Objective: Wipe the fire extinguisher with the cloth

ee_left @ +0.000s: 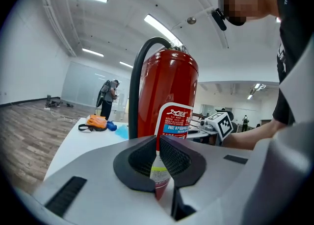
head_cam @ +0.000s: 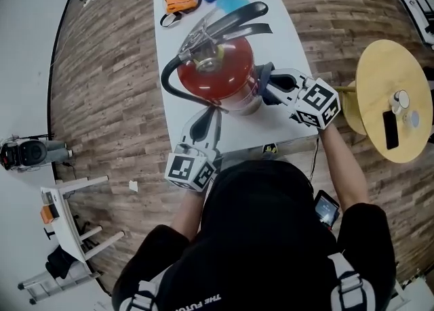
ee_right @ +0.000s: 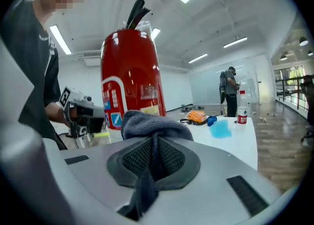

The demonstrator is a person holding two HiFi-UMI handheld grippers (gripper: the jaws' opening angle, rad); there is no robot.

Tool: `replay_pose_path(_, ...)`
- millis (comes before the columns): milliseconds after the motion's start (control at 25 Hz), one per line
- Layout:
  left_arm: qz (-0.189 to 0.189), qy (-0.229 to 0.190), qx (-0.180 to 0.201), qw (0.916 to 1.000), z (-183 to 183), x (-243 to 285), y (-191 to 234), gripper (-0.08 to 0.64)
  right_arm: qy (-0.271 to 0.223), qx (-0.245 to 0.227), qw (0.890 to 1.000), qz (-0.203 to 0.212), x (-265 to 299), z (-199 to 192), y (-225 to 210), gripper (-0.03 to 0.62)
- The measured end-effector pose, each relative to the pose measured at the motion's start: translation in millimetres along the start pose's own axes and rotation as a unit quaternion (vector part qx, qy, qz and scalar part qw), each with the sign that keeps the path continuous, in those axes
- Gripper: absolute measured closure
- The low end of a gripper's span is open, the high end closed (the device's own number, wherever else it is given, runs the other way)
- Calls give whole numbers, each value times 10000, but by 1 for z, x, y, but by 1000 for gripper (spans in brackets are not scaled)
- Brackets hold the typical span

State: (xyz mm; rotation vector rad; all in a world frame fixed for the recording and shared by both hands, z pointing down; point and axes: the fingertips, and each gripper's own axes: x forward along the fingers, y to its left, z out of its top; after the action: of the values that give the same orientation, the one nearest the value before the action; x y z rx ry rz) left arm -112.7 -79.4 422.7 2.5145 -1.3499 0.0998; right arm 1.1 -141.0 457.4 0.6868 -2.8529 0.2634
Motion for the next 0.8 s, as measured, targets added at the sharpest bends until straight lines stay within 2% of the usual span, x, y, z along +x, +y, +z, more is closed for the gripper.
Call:
replay_pose_path(120,-40,-7,30,10000,2,4,-2,525,222,-669,9975,-17,4,-8,-2,557)
replay_pose_path(200,-33,-3,29,10000,4,5,-1,525,107,-1111,9937,25,10,14,-9,557)
replay_pose_path(320,-20,55,-54,10000,5,2,-2,525,-240,-1308,9911,78,15,57,-17,557)
replay_pose_path(400,-43,108,-174,9998,3,2,-7,525,-185,-1251,9918,169,14,61,-19,557)
replay_pose_path(480,-9,166,-206,9997,2,4,-10,525,-184,-1003,9945,224,12,58,-20,557)
replay_pose_path(600,81,269,13,9996,1,4,-9,524,-296,-668,9972,183,13,55,-20,560)
replay_pose_path(800,156,445,253,9986,2,5,-7,523,-202,-717,9972,102,12,56,-18,561)
